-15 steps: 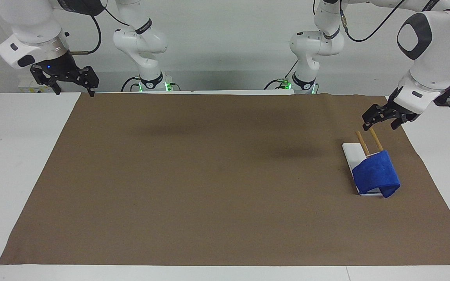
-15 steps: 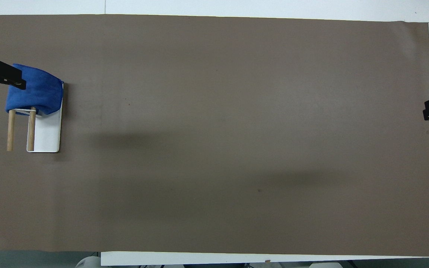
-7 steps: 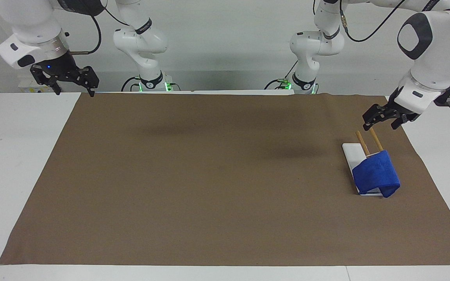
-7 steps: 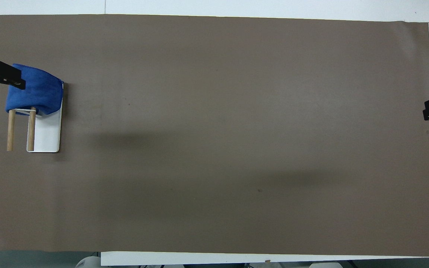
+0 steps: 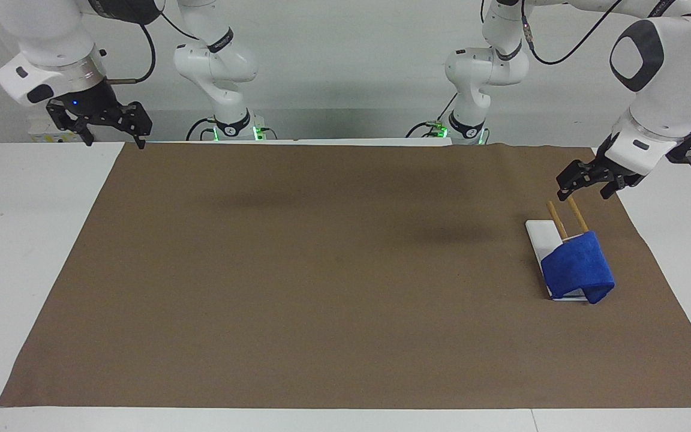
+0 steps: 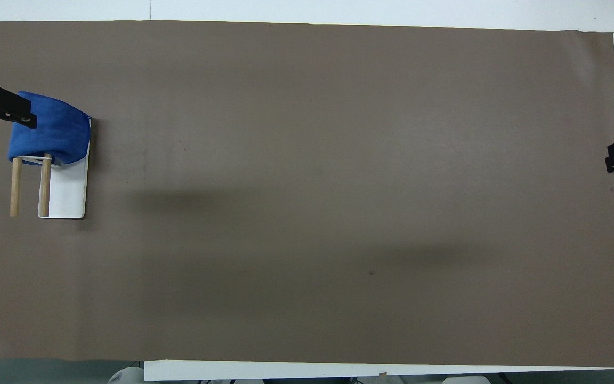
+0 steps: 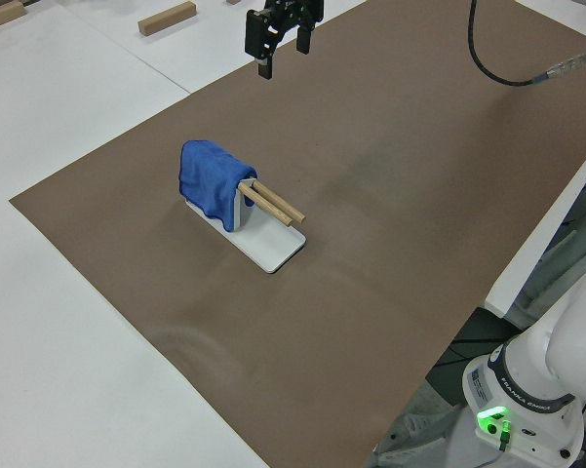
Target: Right arm passes towel to left arm to hang
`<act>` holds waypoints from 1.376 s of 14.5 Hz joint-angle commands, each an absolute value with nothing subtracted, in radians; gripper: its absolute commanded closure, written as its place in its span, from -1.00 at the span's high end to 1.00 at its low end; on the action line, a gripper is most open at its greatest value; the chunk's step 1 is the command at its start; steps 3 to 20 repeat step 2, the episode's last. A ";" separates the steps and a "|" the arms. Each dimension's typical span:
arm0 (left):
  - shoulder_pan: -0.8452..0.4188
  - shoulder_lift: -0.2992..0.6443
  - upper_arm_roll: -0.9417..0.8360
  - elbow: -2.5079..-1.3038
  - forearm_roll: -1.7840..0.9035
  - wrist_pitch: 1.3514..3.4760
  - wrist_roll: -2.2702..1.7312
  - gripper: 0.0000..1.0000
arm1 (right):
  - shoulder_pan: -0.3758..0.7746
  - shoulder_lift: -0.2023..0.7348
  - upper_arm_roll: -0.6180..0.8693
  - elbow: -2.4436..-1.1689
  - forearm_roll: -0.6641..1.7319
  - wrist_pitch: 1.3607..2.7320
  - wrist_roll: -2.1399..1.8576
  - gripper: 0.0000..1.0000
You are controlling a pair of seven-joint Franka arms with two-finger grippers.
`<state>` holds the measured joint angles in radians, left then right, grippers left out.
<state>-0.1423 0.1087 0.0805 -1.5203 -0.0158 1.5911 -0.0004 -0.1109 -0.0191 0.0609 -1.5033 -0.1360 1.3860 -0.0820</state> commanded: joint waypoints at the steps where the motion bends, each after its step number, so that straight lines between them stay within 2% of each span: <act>1: -0.152 0.115 0.086 -1.503 -0.002 1.589 0.011 0.99 | -0.110 -0.031 0.057 -1.520 -0.132 1.394 -0.084 1.00; 20: -0.152 0.115 0.087 -1.503 -0.002 1.589 0.008 0.99 | -0.110 -0.031 0.057 -1.520 -0.132 1.394 -0.084 1.00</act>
